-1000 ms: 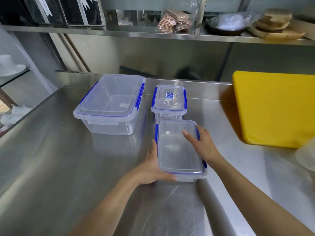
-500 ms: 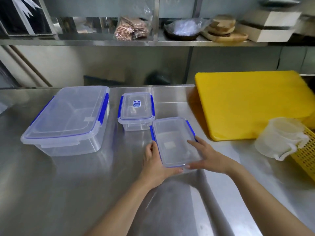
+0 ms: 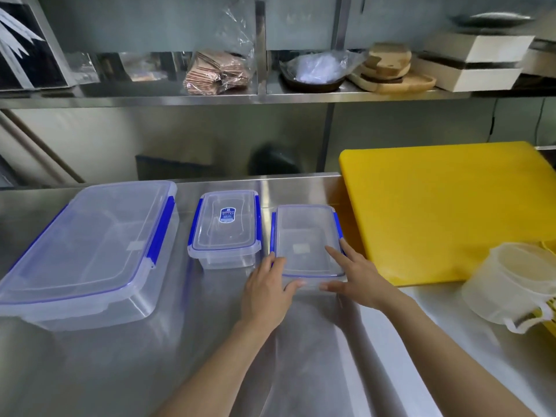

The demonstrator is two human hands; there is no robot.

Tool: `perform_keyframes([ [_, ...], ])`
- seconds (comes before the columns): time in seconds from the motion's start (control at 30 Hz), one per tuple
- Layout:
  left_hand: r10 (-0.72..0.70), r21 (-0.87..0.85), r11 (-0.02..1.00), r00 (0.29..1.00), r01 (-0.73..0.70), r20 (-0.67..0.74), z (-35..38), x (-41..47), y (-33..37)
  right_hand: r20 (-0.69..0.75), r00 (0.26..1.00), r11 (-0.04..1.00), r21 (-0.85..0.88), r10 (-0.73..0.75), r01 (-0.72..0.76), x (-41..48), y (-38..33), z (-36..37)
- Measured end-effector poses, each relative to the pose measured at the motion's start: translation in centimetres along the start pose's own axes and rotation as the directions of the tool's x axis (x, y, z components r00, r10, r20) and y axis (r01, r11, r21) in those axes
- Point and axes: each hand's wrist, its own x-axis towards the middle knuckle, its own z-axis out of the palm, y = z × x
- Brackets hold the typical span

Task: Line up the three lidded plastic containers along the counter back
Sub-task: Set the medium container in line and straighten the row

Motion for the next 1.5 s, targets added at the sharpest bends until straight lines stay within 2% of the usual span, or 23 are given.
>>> perform_keyframes([
  [0.2,-0.076,-0.068,0.994,0.996,0.08,0.046,1.0,4.5,0.1,0.057,0.998,0.995,0.102,-0.018,0.012,4.7,-0.3,-1.3],
  [0.33,-0.099,-0.101,0.99,0.995,0.1,0.014,1.6,6.5,0.0,-0.009,1.0,0.999,-0.04,0.0,0.0,6.6,-0.1,-1.1],
  [0.43,-0.075,-0.106,0.992,0.997,0.072,-0.025,2.1,7.2,0.2,-0.133,0.991,0.99,-0.144,-0.011,-0.008,7.2,0.5,-0.7],
  [0.53,-0.052,-0.078,0.996,0.998,0.048,-0.042,2.7,7.4,0.6,-0.197,0.979,0.99,-0.139,-0.05,0.022,7.2,1.5,-0.8],
  [0.77,0.001,-0.101,0.995,1.0,-0.001,0.003,3.5,7.9,1.8,-0.172,0.984,0.983,-0.182,-0.039,0.007,7.0,3.5,-1.7],
  [1.1,0.129,-0.143,0.984,0.978,-0.106,0.163,4.0,8.0,1.0,-0.111,0.993,0.967,-0.245,0.038,-0.065,6.3,3.7,-2.8],
  [1.13,0.152,-0.119,0.984,0.977,-0.134,0.152,3.6,8.0,0.6,-0.119,0.992,0.967,-0.247,0.038,-0.067,6.2,3.2,-2.9],
  [1.2,0.154,-0.105,0.983,0.987,-0.15,0.031,2.2,8.1,-0.2,-0.185,0.982,0.975,-0.223,-0.024,-0.018,6.0,1.5,-3.0],
  [1.27,0.073,-0.145,0.985,0.984,-0.096,-0.161,-0.2,8.3,-1.3,-0.258,0.958,0.981,-0.176,-0.123,0.079,6.0,-0.9,-2.7],
  [1.37,-0.057,-0.113,0.994,0.916,0.013,-0.396,-3.6,8.5,-4.6,-0.256,0.934,0.964,-0.157,-0.248,0.213,6.9,-5.2,-1.0],
  [1.43,-0.162,-0.059,0.987,0.909,0.15,-0.384,-5.3,8.4,-7.5,-0.231,0.925,0.951,-0.14,-0.302,0.276,8.0,-7.9,0.9],
  [1.5,-0.297,-0.003,0.951,0.909,0.31,-0.293,-6.1,8.1,-10.2,-0.203,0.923,0.944,-0.117,-0.328,0.31,9.1,-10.1,2.7],
])
